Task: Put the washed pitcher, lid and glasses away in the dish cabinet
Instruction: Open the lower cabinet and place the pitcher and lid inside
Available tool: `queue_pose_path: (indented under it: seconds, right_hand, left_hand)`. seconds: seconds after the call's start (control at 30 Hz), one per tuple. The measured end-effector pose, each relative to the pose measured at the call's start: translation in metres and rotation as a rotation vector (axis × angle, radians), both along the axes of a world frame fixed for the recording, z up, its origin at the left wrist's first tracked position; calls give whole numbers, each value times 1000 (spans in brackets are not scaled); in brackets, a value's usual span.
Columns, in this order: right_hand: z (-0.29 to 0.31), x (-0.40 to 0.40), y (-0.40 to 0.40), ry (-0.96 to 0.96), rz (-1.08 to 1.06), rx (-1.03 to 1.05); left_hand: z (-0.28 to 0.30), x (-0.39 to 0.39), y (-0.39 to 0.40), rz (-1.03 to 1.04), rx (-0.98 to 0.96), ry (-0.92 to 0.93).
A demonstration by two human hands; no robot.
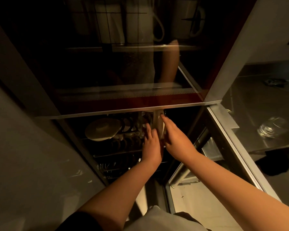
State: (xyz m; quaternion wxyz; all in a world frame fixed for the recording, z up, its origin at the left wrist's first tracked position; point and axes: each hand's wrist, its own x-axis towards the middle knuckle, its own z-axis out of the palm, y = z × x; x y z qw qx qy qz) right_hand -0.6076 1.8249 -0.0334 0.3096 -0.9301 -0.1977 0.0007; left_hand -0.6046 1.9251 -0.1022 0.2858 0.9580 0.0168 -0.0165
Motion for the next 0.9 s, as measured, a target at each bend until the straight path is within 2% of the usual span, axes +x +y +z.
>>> queue_pose_path:
  seconds: [0.17,0.27,0.4,0.57,0.9]
  right_hand:
    - [15,-4,-20,-224,6,-410]
    - [25,-6,-44,-352,-64,-662]
    - [28,-8,-89,-279,-207,-837]
    - [23,-9,-99,-167,-234,-900]
    - [29,-8,-92,-141,-215,-909]
  left_hand:
    - [3,-1,2,14,-33,-41]
    - [2,0,2,22,-43,-88]
    - [3,-1,5,6,-36,-81]
    - [4,-1,5,-1,-22,-72]
    - [10,4,8,20,-48,-34]
